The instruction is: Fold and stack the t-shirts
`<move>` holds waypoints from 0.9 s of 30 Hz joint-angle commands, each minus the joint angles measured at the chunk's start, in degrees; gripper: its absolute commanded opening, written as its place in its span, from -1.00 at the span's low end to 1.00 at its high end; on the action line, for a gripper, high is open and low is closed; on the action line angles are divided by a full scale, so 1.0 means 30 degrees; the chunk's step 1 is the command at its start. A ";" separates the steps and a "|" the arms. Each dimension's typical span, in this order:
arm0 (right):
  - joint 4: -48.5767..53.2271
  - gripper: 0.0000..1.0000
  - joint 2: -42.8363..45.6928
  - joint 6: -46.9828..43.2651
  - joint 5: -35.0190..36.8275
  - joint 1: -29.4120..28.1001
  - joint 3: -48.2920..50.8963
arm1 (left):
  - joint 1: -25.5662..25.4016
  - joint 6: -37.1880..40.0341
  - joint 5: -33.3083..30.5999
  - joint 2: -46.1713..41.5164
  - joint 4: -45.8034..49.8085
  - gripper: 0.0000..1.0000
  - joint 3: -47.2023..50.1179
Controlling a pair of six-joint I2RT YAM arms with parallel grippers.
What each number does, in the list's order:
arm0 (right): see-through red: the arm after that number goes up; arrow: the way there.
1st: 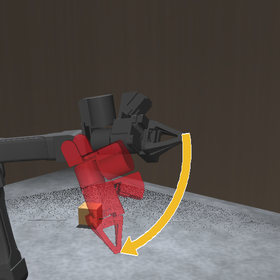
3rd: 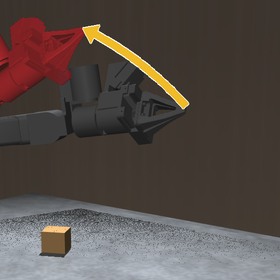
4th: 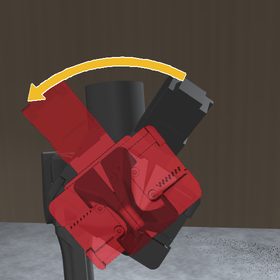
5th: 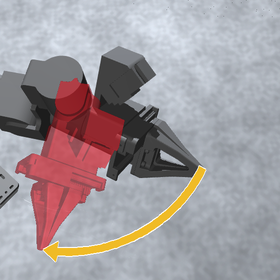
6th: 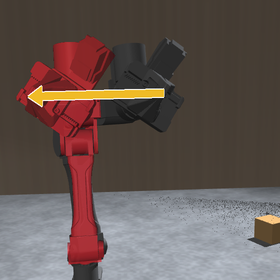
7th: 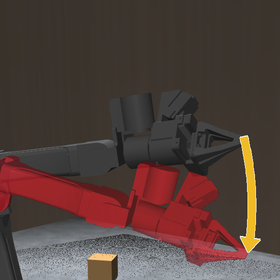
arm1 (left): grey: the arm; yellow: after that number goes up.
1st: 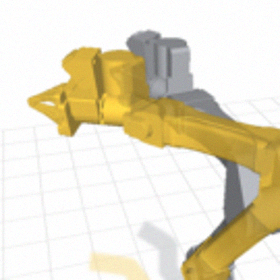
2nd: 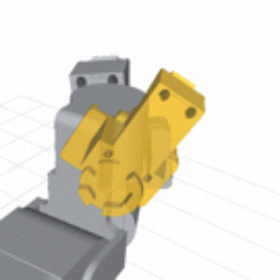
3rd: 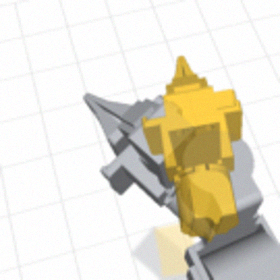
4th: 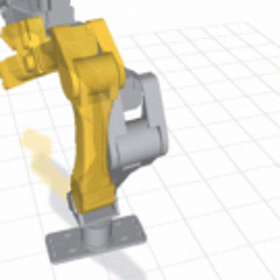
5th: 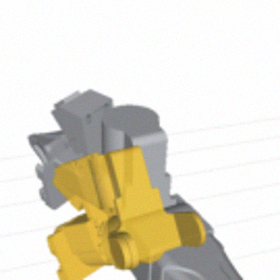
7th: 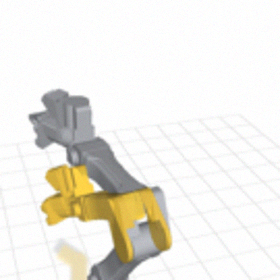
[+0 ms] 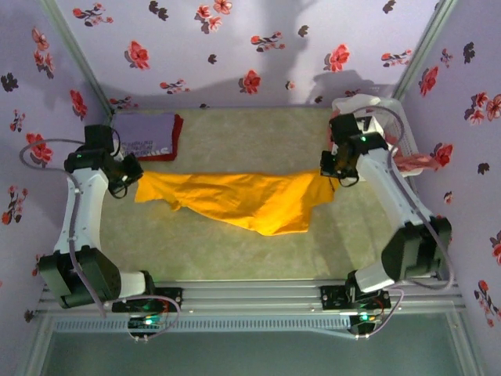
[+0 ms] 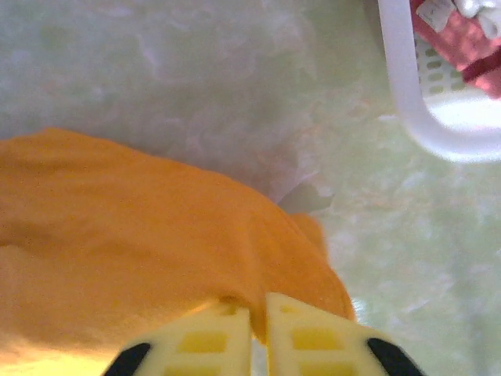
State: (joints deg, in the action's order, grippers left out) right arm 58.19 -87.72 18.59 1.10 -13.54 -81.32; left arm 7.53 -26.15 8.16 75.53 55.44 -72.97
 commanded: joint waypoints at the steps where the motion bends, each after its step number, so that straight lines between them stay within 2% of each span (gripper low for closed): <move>1: 0.1246 -0.33 -0.2578 -0.1395 -0.0166 0.0357 -0.1919 | 0.0127 0.0656 0.0677 0.0420 0.0505 -1.00 -0.0203; 3: 0.1439 -0.15 -0.3071 -0.1452 -0.0950 0.0304 -0.2293 | 0.0171 0.0898 0.0648 0.0593 0.0479 -1.00 -0.0169; 7: 0.1318 -0.06 -0.2004 -0.1248 -0.1103 -0.0019 -0.0869 | 0.0360 0.1158 0.0646 0.0905 0.0457 -1.00 -0.0250; 11: -0.0372 0.10 -0.0412 -0.0055 -0.3257 -0.0333 0.3079 | 0.0361 0.1186 0.0699 0.0986 0.0329 -1.00 -0.0312; 16: -0.3134 0.11 -0.1079 0.1390 -0.4907 -0.1359 0.6296 | 0.0360 0.1128 0.1223 0.0987 0.0438 -1.00 -0.0876; 21: -0.3620 0.03 -0.2119 0.1805 -0.4801 -0.2037 0.6542 | 0.0361 0.1078 0.1262 0.0884 0.0766 -1.00 -0.1397; 27: -0.3509 0.01 -0.0317 0.2914 -0.3182 -0.4227 0.8575 | 0.0361 0.0911 0.1322 0.0727 0.0727 -1.00 -0.1125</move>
State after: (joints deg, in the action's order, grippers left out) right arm 47.11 -91.90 24.38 -10.85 -23.86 -58.17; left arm 8.05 -23.81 11.07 78.19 56.27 -75.61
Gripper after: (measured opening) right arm 0.507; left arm 0.064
